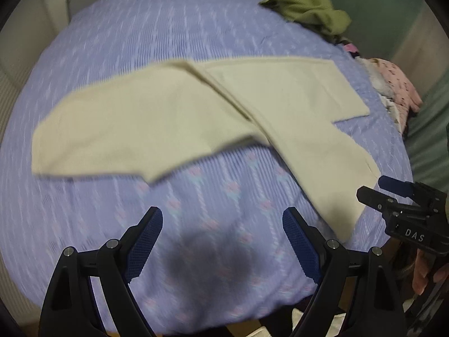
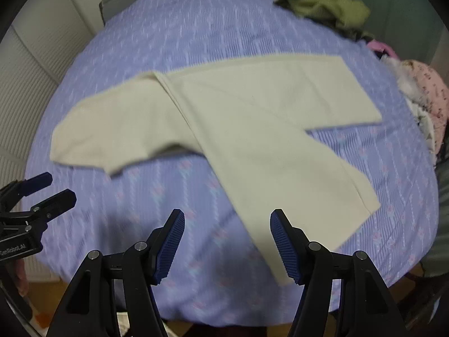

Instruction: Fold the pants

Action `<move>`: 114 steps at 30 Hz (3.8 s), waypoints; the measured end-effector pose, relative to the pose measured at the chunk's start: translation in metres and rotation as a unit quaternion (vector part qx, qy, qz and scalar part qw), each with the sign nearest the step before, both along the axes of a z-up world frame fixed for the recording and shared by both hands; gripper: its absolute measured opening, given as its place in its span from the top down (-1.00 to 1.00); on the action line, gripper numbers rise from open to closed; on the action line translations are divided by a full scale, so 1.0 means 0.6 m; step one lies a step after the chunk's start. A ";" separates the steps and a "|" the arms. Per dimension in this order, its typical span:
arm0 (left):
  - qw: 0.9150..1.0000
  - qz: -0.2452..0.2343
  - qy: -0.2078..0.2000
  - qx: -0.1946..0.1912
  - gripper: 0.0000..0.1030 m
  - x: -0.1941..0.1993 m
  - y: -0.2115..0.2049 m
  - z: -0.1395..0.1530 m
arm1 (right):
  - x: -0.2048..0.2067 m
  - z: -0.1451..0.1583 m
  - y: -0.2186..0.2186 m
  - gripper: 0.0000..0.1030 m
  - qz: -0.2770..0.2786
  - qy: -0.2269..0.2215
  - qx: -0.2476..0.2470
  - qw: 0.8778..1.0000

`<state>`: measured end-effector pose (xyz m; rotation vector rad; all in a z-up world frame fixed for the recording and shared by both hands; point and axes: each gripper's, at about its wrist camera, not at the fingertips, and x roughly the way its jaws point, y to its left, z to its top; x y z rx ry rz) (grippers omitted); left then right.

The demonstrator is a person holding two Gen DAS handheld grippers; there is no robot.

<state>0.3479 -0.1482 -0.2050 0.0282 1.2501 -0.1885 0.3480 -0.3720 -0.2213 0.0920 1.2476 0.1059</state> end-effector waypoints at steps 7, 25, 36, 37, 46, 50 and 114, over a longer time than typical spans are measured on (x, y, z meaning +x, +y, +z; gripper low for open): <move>0.998 0.037 0.042 0.026 -0.70 -0.049 -0.067 -0.048 | -0.025 -0.067 -0.061 -0.26 0.047 0.062 -0.009 0.997; 0.991 0.032 0.112 0.059 -0.70 -0.070 -0.104 -0.153 | -0.047 -0.241 -0.015 -0.25 0.104 0.159 -0.076 0.979; 0.988 0.084 0.119 0.048 -0.70 -0.057 -0.129 -0.138 | -0.003 -0.178 -0.074 0.85 0.130 0.111 -0.074 0.983; 0.989 0.091 0.112 0.044 -0.70 -0.050 -0.131 -0.129 | 0.011 -0.133 -0.103 0.86 0.112 0.082 -0.058 0.989; 0.994 0.099 0.010 0.033 -0.70 0.102 -0.197 -0.030 | 0.219 0.088 -0.272 0.87 0.040 -0.097 -0.090 0.990; 0.996 0.066 -0.038 0.039 -0.70 0.189 -0.246 0.007 | 0.308 0.091 -0.291 0.89 0.039 -0.119 -0.106 0.986; 0.953 -0.301 0.004 -0.022 0.84 0.576 -0.518 -0.169 | 0.514 -0.144 -0.510 0.81 -0.080 -0.120 0.046 0.988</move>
